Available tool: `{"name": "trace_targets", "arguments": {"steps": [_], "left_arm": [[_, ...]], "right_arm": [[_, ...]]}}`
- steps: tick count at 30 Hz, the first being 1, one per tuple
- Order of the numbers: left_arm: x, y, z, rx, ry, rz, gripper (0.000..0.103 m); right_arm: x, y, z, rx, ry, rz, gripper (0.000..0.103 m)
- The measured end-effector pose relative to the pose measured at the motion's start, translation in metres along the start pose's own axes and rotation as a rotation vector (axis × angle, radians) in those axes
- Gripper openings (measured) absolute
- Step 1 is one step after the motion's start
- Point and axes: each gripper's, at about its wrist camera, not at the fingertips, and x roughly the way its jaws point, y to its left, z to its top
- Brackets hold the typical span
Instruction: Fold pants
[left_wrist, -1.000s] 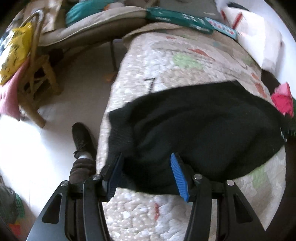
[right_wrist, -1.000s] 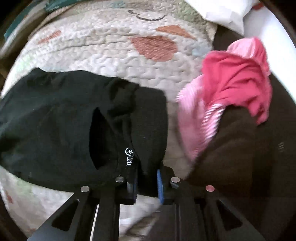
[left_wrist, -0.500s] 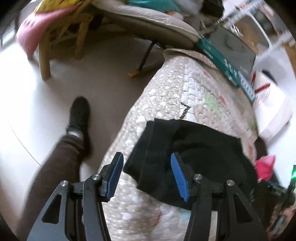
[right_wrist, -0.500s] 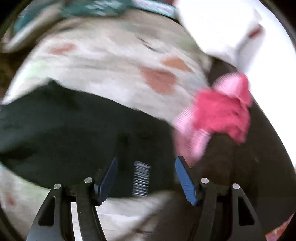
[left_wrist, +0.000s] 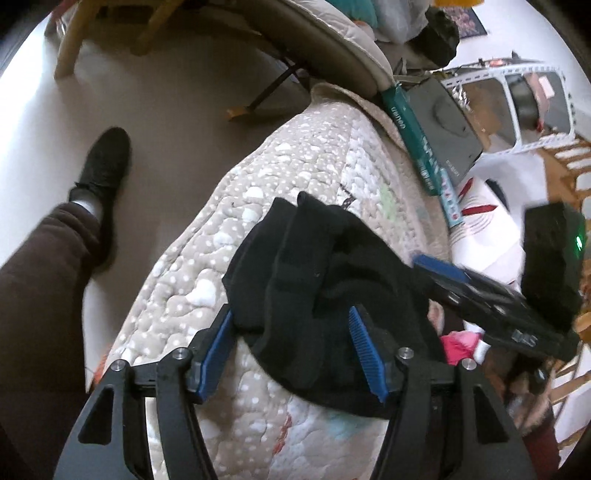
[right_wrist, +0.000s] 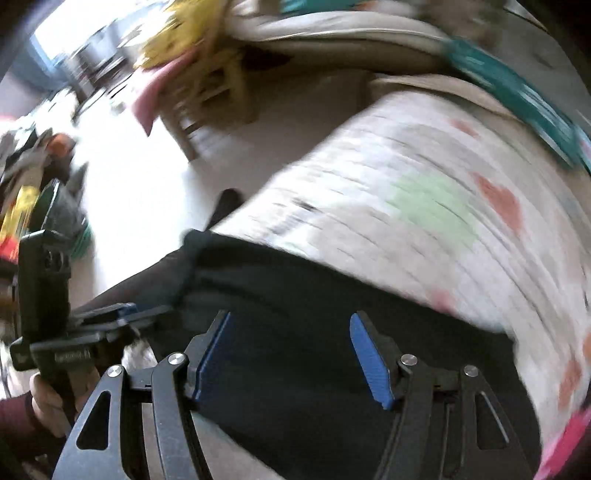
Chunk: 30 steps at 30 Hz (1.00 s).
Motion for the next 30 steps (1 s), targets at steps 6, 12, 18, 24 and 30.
{"name": "trace_targets", "arguments": {"steps": [6,12,18,24,30], "left_arm": [[0.001,0.003,0.002,-0.018,-0.013,-0.025,0.06],[0.004,0.0,0.001,0.0,-0.032,0.008,0.065],[0.009,-0.013,-0.001,0.096,-0.026,0.084,0.035],[-0.002,-0.008,0.001,0.046,-0.005,-0.017,0.023],[-0.017,-0.039,-0.005,0.1,-0.022,-0.017,0.023]], "right_arm": [[0.049,0.036,0.048,-0.144,0.065,0.043,0.069],[0.099,0.058,0.067,-0.247,0.155,0.082,0.069],[0.124,0.084,0.066,-0.34,0.213,0.063,0.034],[0.094,0.081,0.063,-0.316,0.15,0.063,0.011],[0.056,0.084,0.058,-0.317,0.072,0.056,0.01]]}}
